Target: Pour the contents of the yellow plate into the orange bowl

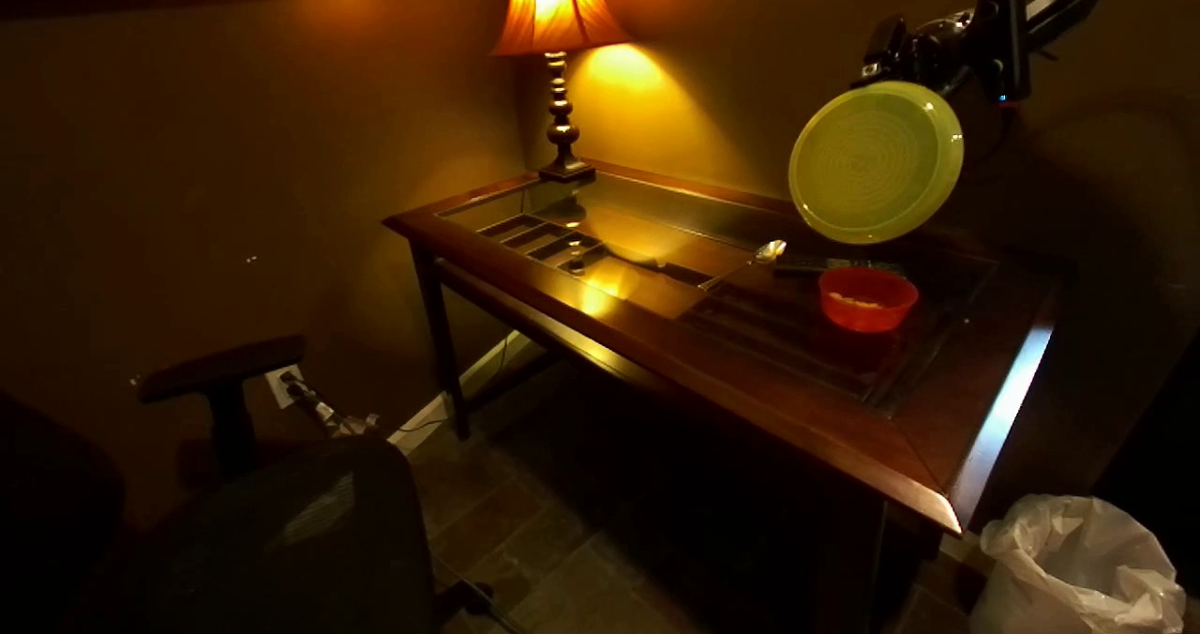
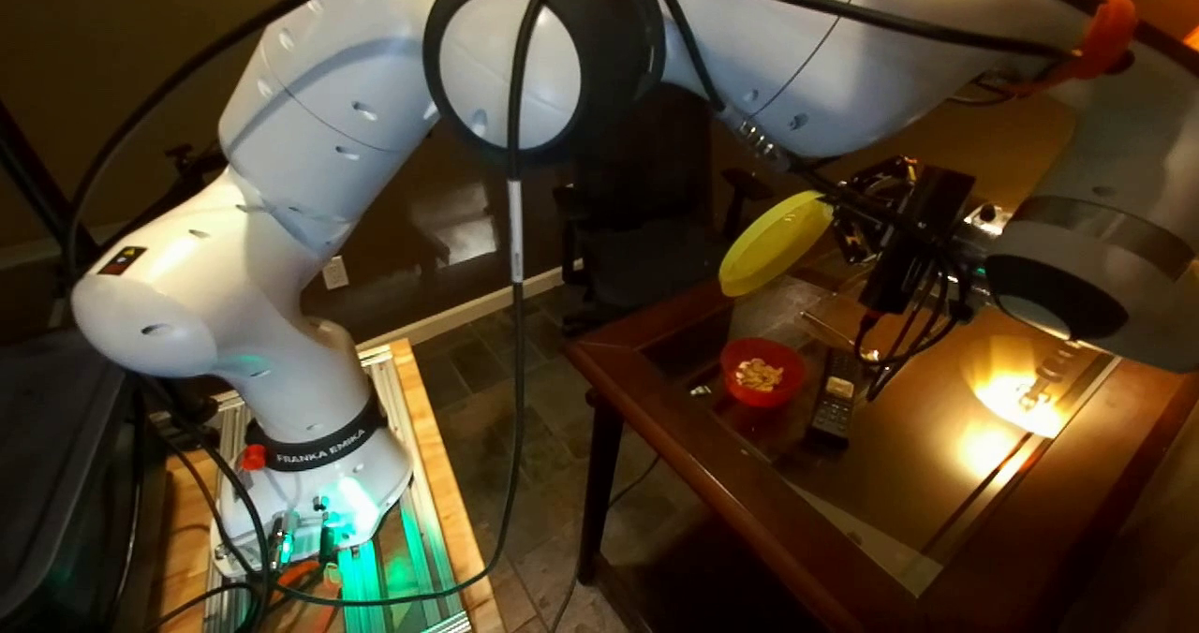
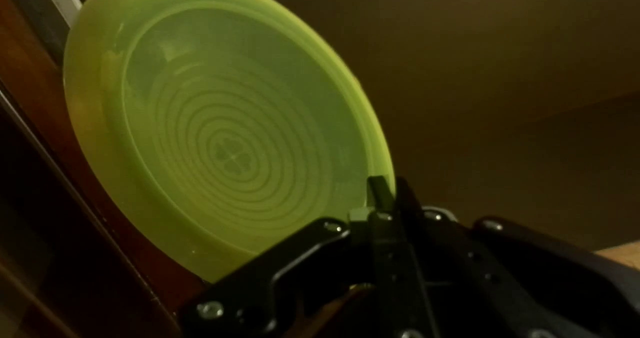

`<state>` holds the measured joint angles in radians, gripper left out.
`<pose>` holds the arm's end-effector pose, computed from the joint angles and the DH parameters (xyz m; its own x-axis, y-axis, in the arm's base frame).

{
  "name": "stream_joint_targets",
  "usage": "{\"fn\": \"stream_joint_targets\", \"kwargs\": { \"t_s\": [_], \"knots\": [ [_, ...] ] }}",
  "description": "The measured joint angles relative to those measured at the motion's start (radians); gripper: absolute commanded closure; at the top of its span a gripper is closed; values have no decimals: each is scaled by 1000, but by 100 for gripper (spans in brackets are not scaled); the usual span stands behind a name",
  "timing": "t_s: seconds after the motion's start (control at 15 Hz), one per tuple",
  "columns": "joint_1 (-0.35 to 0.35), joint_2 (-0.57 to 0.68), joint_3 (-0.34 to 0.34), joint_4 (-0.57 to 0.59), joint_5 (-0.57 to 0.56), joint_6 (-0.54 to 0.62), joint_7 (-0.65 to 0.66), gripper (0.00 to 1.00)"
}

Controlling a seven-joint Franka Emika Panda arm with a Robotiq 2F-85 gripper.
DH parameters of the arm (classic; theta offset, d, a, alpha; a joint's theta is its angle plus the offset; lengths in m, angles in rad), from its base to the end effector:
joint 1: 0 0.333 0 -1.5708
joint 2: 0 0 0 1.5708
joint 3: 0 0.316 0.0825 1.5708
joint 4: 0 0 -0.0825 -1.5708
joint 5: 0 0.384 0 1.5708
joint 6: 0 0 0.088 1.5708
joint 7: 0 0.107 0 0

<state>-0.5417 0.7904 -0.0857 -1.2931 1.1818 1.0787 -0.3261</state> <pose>0.6114 -0.2686 0.3156 0.9438 -0.0218 -0.3297 -0.3301 -0.1090 -0.9376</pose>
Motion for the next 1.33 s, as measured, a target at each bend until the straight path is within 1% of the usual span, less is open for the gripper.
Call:
{"fn": "stream_joint_targets", "kwargs": {
  "t_s": [0.13,0.47,0.67,0.87,1.13,1.2,1.33],
  "knots": [
    [56,-27,-5,0,-44,1,-17,99],
    [249,-173,-4,-15,-184,23,-15,99],
    [361,-267,6,-29,-295,44,-2,99],
    [462,-346,34,-66,-434,63,3,99],
    [564,-399,91,-128,-634,95,3,99],
    [582,-402,106,-138,-687,97,1,96],
    [603,-402,128,-150,-777,98,-5,96]
  ]
}}
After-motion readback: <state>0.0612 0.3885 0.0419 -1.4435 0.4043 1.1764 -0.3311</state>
